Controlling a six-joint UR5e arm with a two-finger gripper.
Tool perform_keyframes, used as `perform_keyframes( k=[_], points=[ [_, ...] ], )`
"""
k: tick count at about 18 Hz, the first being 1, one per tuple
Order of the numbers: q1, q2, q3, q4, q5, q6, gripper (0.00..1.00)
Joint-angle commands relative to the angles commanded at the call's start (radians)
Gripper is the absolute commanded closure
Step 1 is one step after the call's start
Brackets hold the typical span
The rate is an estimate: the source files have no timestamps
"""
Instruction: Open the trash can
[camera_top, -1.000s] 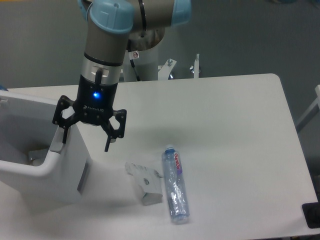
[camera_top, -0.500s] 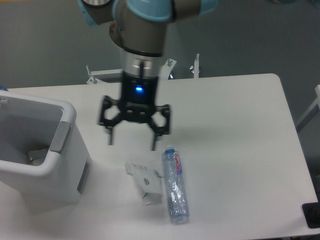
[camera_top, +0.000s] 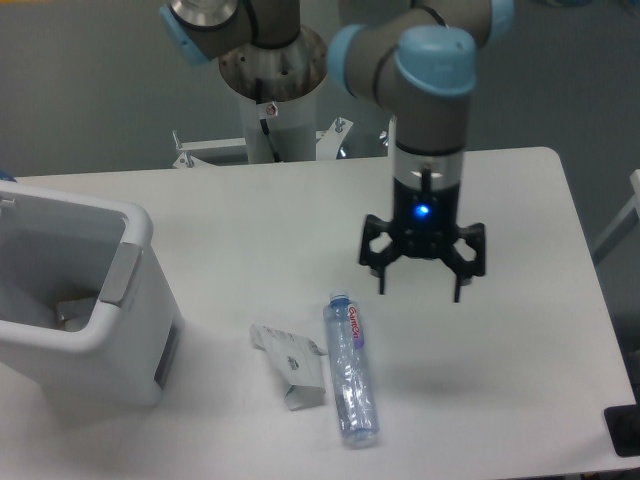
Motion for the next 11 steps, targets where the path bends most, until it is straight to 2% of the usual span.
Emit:
perform_keyframes(
  k=[5,11],
  points=[
    [-0.003,-0.002,-0.048,0.002,0.037,0.083,0.00],
    [-0.012,-0.011,-0.052,0.002,0.068,0.094,0.00]
  ],
)
